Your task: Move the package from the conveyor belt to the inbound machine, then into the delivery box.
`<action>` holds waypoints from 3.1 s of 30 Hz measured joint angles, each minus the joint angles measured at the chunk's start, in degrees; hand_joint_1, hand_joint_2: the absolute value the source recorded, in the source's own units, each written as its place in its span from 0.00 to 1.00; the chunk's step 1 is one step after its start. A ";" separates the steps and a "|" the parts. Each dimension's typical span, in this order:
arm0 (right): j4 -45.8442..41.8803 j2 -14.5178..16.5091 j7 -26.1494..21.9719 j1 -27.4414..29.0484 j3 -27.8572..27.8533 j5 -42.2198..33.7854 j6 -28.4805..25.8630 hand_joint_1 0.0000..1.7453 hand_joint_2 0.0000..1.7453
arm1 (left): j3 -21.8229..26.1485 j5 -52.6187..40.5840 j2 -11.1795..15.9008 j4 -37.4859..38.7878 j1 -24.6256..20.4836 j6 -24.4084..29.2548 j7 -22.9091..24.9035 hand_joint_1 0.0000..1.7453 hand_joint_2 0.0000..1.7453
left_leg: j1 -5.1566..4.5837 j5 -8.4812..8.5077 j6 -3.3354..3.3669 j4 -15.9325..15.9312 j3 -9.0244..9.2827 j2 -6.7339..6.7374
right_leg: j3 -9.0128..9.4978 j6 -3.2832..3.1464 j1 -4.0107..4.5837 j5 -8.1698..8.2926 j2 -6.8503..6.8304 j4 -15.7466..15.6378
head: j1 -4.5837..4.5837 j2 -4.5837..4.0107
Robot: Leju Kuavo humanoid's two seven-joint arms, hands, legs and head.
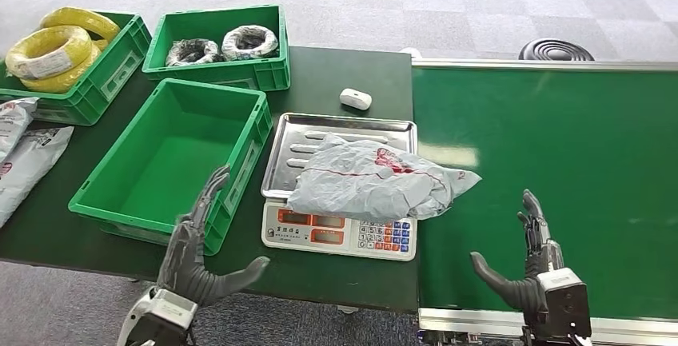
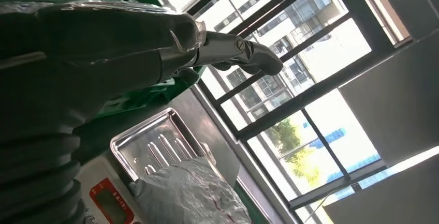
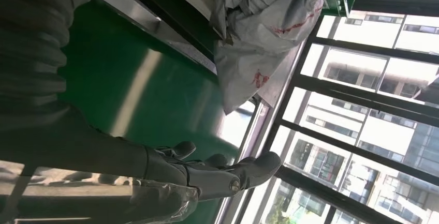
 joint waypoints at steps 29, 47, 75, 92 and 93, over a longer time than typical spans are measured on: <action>-8.06 4.46 -8.62 3.85 7.54 -7.13 0.07 0.00 1.00 | -20.04 -17.26 -6.12 31.06 -24.08 10.91 14.23 0.00 1.00 | -0.01 0.03 0.03 0.02 0.00 0.03 | -0.02 0.00 -0.01 0.02 0.04 0.01 | -0.01 0.00; -8.37 6.11 -10.30 1.96 10.37 -8.52 -0.21 0.00 1.00 | -22.90 -17.54 -15.53 61.09 -34.38 20.92 19.64 0.92 1.00 | -0.01 0.05 0.03 0.02 -0.01 0.03 | 0.02 0.01 -0.01 0.04 0.04 0.01 | -0.01 0.00; -5.84 6.69 -9.90 0.82 12.98 -7.97 -2.27 0.00 1.00 | -2.19 -9.12 -6.78 40.29 -38.30 23.39 17.77 1.00 1.00 | 0.05 0.08 0.00 0.00 -0.06 0.27 | -0.08 -0.01 0.07 0.04 0.20 0.09 | -0.02 0.00; -5.67 7.88 -6.78 2.59 12.08 -6.14 -1.56 0.00 1.00 | 24.40 -6.19 4.08 27.39 -34.98 12.67 21.46 0.00 1.00 | 0.05 0.08 0.00 -0.01 -0.15 0.36 | -0.19 -0.03 0.07 0.03 0.25 0.09 | 0.01 0.00; -5.67 7.88 -6.62 2.64 11.90 -6.16 -1.41 0.00 1.00 | 25.35 -6.00 4.73 27.53 -34.61 12.14 21.68 0.00 1.00 | 0.05 0.08 0.00 0.00 -0.15 0.37 | -0.20 -0.03 0.07 0.03 0.26 0.09 | 0.01 0.00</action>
